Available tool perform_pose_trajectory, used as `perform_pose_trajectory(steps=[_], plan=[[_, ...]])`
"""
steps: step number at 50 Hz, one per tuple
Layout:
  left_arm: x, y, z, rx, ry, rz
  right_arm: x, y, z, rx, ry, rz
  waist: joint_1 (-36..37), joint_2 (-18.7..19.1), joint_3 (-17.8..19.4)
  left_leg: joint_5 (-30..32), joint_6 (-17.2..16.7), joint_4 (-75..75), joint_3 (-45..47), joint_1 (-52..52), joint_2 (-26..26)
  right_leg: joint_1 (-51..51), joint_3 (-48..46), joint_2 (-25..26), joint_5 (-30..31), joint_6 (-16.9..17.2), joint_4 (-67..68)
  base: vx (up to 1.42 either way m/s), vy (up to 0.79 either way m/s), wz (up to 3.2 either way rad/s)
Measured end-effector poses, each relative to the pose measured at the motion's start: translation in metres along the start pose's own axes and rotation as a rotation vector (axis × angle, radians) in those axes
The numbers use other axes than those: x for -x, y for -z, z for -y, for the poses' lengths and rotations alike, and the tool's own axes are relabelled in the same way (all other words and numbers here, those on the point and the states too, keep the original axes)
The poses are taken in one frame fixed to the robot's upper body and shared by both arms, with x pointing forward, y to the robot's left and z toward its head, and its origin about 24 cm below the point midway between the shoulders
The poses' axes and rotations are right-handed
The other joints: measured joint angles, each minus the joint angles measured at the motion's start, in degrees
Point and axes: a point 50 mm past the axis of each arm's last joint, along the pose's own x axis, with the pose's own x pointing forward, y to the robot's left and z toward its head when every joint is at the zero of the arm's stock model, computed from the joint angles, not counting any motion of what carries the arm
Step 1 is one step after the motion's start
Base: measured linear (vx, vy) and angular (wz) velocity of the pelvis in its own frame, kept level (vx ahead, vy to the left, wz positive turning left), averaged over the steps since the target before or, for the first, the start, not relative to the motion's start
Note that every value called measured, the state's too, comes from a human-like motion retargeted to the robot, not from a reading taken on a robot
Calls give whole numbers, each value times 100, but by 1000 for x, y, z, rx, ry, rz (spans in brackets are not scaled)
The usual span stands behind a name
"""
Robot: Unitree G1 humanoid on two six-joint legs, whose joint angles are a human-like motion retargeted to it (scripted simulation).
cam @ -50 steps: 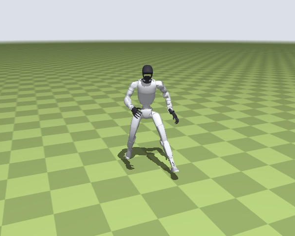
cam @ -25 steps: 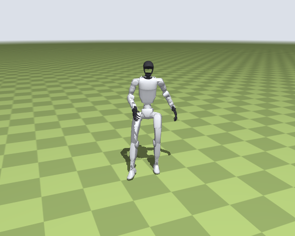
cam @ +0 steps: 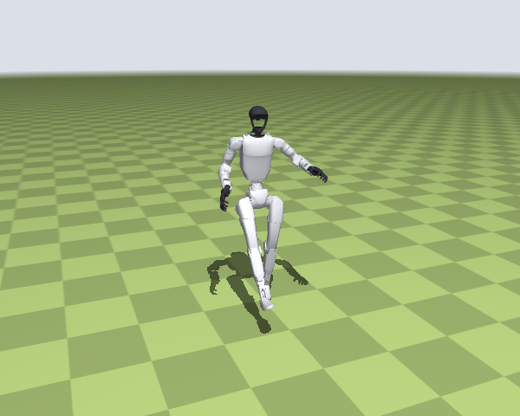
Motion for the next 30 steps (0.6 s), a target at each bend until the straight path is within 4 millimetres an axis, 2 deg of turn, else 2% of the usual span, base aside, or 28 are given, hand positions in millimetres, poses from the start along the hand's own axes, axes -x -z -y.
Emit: perform_pose_trajectory(steps=[2, 5, 7, 9, 12, 15, 18, 20, 22, 24, 26, 28, 30], plan=[[12, 11, 7, 32, 2, -46, -2, -7, -6, 32, -20, 31, 248, -58, -43, -2, -5, -69, 85, -62, 13, 207, 12, -95, -16, 7, 141, 1, -5, -47], [36, 43, 26, 96, 25, -202, -6, -18, -10, 93, -39, 86, 616, -57, -110, 14, -1, -173, 195, -218, 80, 577, -176, -335, -226, -29, 448, -1, -4, -37], [60, 73, 44, 102, 70, -361, -8, -25, -10, 130, -52, 120, 864, 8, -184, 46, -14, -247, 285, -370, 168, 826, -326, -515, -501, -122, 731, -2, -4, -42], [93, 104, 63, 67, 139, -542, -12, -33, -12, 165, -74, 151, 1120, 96, -296, 97, -22, -323, 419, -554, 283, 1034, -399, -673, -780, -241, 1080, -3, -4, -61], [161, 144, 89, -16, 274, -821, -19, -47, -17, 225, -111, 203, 1495, 228, -512, 169, -7, -396, 701, -865, 486, 1272, -328, -850, -1194, -390, 1682, -5, -5, -90], [243, 166, 108, 1, 381, -1114, -26, -65, -25, 289, -137, 281, 1824, 336, -715, 186, 1, -399, 1059, -1157, 713, 1472, -167, -993, -1552, -480, 2300, -6, -8, -118], [320, 167, 125, 104, 424, -1388, -29, -83, -40, 338, -184, 361, 2106, 359, -926, 218, -9, -393, 1465, -1464, 914, 1599, 23, -1184, -1764, -491, 2751, -9, -12, -133], [361, 159, 134, 127, 456, -1511, -29, -92, -50, 378, -226, 412, 2252, 356, -1040, 239, -12, -366, 1720, -1656, 1041, 1718, 99, -1329, -1839, -488, 2902, -10, -16, -122], [397, 148, 137, 111, 511, -1582, -23, -91, -56, 407, -269, 439, 2345, 352, -1187, 201, 2, -236, 1957, -1827, 1182, 1951, 45, -1466, -1889, -474, 2890, -11, -20, -112], [406, 140, 146, 133, 511, -1602, -22, -97, -62, 431, -297, 470, 2497, 303, -1247, 284, -16, -311, 2190, -2006, 1286, 1970, 177, -1578, -1950, -347, 2800, -16, -25, -128], [410, 134, 152, 169, 500, -1605, -18, -92, -66, 431, -317, 466, 2606, 249, -1323, 340, -34, -330, 2416, -2141, 1395, 2069, 236, -1661, -2000, -254, 2624, -17, -29, -112], [405, 131, 158, 206, 489, -1577, -14, -83, -70, 428, -336, 443, 2688, 178, -1372, 415, -46, -340, 2626, -2263, 1483, 2161, 349, -1708, -1851, -190, 2381, -19, -34, -102], [390, 130, 165, 228, 492, -1512, -10, -73, -73, 425, -350, 415, 2731, 95, -1374, 520, -65, -336, 2817, -2388, 1552, 2239, 476, -1733, -1518, -120, 2096, -22, -38, -90]])
